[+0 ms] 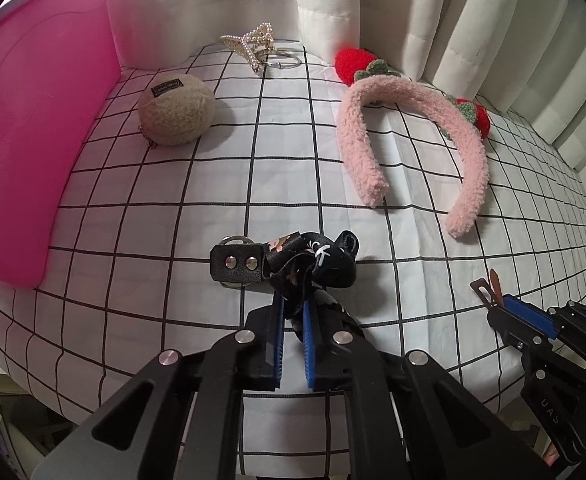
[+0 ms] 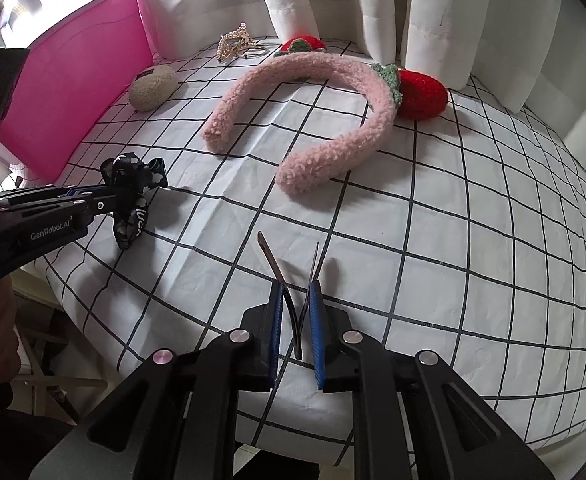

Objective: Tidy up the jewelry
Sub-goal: 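Carry the strap with left tool while right tool carries the tweezers to the pink tub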

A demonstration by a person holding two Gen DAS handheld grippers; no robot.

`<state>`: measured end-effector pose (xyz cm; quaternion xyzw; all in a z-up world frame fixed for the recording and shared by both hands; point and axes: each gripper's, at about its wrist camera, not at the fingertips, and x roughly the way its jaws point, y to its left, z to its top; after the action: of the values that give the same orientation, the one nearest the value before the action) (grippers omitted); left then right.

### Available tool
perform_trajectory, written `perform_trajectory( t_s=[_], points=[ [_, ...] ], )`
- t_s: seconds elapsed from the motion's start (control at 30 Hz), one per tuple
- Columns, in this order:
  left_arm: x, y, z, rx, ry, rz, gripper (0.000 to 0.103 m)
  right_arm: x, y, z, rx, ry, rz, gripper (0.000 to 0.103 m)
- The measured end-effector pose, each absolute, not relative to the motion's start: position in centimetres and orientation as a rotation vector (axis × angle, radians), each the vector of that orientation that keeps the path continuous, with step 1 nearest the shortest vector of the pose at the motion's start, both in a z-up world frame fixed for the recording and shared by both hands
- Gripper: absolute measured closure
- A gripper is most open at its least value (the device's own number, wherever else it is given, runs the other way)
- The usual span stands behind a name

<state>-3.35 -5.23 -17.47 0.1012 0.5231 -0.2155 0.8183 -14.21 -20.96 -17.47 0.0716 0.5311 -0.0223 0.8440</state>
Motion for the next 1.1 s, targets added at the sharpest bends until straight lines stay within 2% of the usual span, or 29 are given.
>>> perform_trajectory(
  t_s=[0.57, 1.1],
  points=[
    [-2.4, -2.9, -8.6, 0.123, 0.955, -0.416, 0.095, -12.3, -21.7, -10.3, 0.127, 0.989, 0.012, 0.090],
    [0.7, 3.3, 2.0, 0.010, 0.729, -0.299, 0.095, -4.0, -17.1, -0.4, 0.041, 0.782, 0.190, 0.090]
  ],
)
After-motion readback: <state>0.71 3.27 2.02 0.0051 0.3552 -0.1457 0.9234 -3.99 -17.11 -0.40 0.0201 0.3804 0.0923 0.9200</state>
